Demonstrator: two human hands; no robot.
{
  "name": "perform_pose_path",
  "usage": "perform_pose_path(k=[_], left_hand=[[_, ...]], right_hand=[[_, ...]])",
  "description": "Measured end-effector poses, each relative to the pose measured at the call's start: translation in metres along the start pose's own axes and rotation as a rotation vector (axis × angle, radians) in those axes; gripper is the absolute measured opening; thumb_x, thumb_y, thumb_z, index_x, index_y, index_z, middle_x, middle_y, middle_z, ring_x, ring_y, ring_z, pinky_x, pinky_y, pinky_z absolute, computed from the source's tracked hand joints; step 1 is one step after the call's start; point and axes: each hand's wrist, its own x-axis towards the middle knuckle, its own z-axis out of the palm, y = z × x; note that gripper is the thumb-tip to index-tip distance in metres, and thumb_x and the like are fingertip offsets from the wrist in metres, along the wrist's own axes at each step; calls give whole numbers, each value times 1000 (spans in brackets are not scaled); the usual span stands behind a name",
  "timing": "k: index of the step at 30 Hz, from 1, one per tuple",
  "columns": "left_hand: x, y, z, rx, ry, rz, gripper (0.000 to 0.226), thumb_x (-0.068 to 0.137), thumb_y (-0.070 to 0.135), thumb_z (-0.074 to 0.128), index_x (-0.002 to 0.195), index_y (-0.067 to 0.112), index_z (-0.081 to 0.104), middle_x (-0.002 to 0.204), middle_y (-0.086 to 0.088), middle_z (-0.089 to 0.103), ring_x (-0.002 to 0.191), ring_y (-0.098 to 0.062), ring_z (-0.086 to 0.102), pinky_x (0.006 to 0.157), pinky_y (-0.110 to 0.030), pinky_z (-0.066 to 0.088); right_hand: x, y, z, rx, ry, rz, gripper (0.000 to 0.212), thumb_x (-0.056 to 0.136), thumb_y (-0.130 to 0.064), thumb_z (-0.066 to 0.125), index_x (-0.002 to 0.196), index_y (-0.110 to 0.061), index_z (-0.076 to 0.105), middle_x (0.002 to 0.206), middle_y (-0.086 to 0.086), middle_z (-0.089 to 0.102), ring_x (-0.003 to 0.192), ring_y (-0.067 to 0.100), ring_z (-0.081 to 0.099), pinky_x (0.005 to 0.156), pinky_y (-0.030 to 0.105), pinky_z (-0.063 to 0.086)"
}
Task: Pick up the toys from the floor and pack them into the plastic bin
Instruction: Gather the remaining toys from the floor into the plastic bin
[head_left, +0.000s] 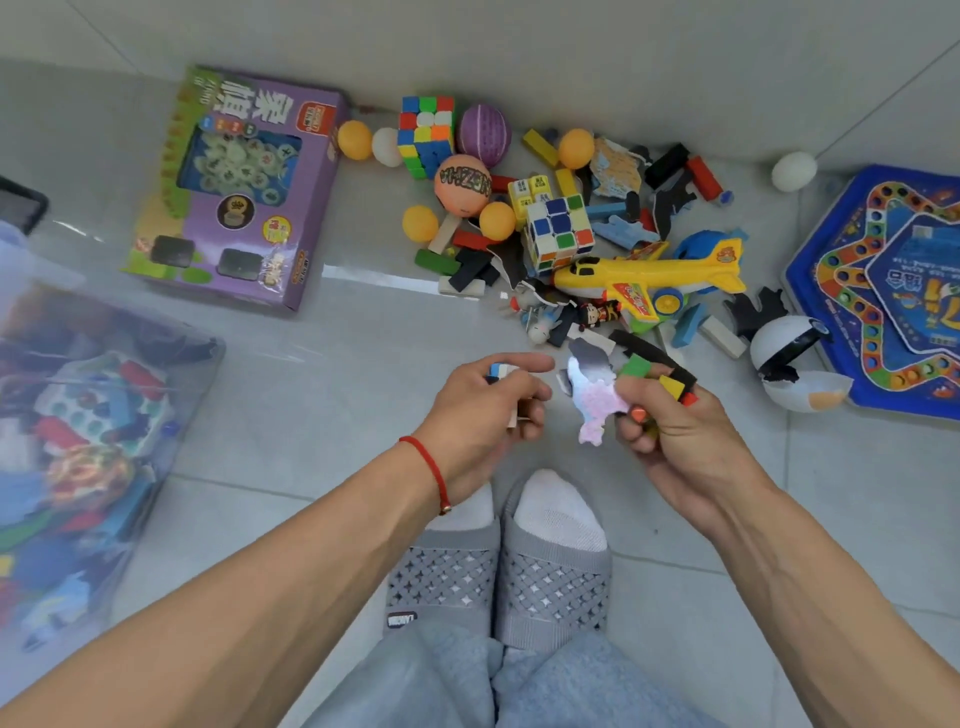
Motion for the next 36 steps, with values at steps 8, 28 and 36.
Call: perform_pose_path(k=[8, 28, 36], left_hand=[[-151, 63, -102, -696, -7, 65, 34, 81, 10, 42, 104, -5, 62, 94, -22, 57, 83, -33, 55, 78, -36, 46], [-364, 130, -288, -771, 624, 415, 71, 79, 26, 56, 146, 15, 36, 156, -23, 19, 143, -49, 18, 103, -72, 31], [-348, 143, -239, -621, 693, 536, 34, 80, 19, 55, 114, 15, 59, 131, -16, 48, 113, -27, 55, 96, -50, 50]], right_hand=[[-112, -76, 134, -341, -461, -2, 17, 88, -2, 66, 80, -13, 56, 67, 4, 52, 52, 13, 45, 40, 17, 33], [-249, -17, 421, -545, -698, 145, 54, 93, -22, 60, 138, 3, 41, 140, 21, 43, 113, 41, 54, 96, 55, 53], [-251, -11, 416, -677, -874, -8, 29, 90, -9, 59, 119, -9, 60, 129, 14, 52, 106, 38, 66, 93, 50, 57]])
